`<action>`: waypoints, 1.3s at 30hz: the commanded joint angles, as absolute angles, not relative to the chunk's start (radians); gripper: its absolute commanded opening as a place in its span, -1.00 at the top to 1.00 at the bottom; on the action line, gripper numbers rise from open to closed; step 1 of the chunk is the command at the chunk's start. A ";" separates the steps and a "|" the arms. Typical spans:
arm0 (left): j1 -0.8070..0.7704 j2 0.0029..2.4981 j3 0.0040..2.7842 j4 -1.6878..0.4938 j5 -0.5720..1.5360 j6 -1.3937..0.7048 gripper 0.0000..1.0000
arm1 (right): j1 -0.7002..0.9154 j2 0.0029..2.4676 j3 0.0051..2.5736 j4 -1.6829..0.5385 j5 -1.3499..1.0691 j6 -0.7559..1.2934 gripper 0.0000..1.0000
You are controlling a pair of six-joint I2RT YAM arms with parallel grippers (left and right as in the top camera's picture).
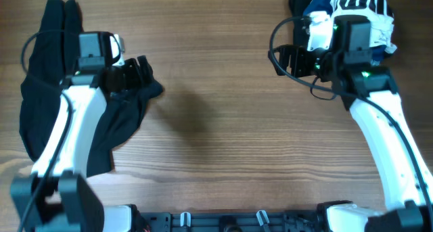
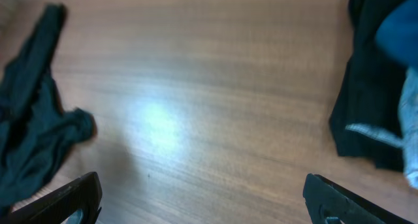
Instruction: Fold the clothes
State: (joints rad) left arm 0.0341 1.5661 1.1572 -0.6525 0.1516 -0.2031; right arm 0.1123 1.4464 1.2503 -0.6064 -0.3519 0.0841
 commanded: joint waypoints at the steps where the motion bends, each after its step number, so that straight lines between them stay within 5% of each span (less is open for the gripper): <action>1: -0.014 1.684 1.169 -0.643 0.166 -0.074 -0.75 | 0.108 1.513 1.269 -0.617 -0.376 0.080 -0.99; 8: -0.158 1.864 1.169 -0.619 -0.101 -0.052 -0.48 | 0.108 1.581 1.268 -0.645 -0.375 0.078 -0.99; 18: -0.165 1.948 1.169 -0.571 -0.212 -0.056 -0.28 | 0.108 1.580 1.268 -0.647 -0.375 0.079 -1.00; 19: -0.165 1.954 1.169 -0.567 -0.212 -0.056 -0.17 | 0.108 1.580 1.268 -0.647 -0.375 0.080 -0.99; 21: -0.165 1.974 1.169 -0.556 -0.210 -0.056 0.50 | 0.108 1.580 1.268 -0.647 -0.376 0.082 -0.98; 23: -0.165 1.987 1.169 -0.555 -0.209 -0.057 0.90 | 0.108 1.580 1.268 -0.648 -0.376 0.082 -0.98; 30: -0.167 1.953 1.275 -0.635 -0.060 -0.110 0.92 | 0.108 1.580 1.268 -0.648 -0.377 0.112 -0.91; 39: -0.167 1.909 2.096 -0.817 0.366 -0.215 0.92 | 0.108 1.580 1.268 -0.644 -0.421 0.111 -0.97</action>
